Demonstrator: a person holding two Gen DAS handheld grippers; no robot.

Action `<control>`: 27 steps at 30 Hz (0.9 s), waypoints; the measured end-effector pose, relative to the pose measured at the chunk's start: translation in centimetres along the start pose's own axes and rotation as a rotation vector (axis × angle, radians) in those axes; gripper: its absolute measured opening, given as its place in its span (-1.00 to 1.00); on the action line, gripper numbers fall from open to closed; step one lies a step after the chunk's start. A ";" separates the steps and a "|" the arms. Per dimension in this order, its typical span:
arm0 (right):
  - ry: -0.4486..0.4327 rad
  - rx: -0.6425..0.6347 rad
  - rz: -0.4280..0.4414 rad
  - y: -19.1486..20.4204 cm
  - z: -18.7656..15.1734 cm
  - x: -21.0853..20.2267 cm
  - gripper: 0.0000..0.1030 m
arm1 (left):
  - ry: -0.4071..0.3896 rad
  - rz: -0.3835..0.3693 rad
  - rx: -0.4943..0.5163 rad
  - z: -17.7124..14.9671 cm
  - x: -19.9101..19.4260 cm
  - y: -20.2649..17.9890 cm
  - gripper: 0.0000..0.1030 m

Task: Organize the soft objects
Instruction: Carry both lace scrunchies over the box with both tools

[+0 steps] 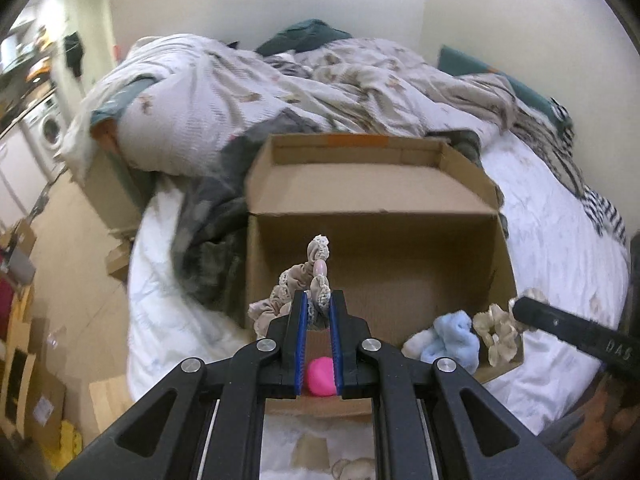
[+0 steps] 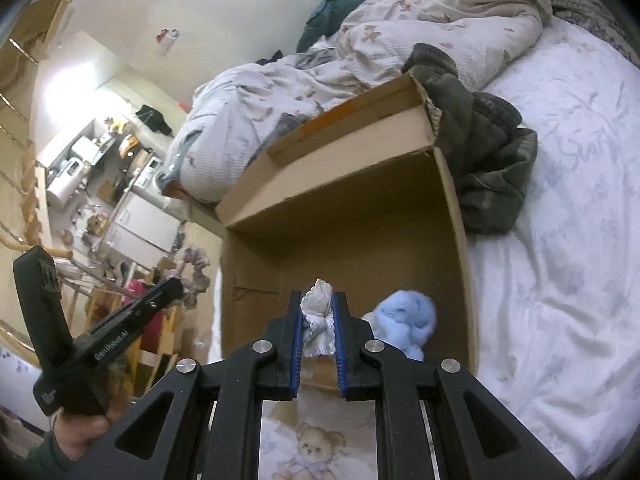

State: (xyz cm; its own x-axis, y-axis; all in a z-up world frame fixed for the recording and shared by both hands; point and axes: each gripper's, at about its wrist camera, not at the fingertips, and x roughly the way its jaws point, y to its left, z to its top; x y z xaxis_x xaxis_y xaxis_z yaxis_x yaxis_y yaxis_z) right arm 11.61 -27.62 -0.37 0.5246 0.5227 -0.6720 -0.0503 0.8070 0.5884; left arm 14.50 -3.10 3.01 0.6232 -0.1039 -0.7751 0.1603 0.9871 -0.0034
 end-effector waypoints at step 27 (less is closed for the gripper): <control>0.119 0.005 -0.106 -0.9 -0.3 5.2 -0.70 | 0.173 -0.011 -0.002 -2.2 6.0 -1.5 -0.80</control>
State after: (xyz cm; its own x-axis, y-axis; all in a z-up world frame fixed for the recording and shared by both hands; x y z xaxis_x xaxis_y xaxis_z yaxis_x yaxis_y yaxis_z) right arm 14.11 -25.52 -4.56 0.4227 0.4637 -0.7787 0.0041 0.8582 0.5133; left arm 16.33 -4.96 -3.02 0.4799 -0.0922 -0.8725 0.1647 0.9863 -0.0137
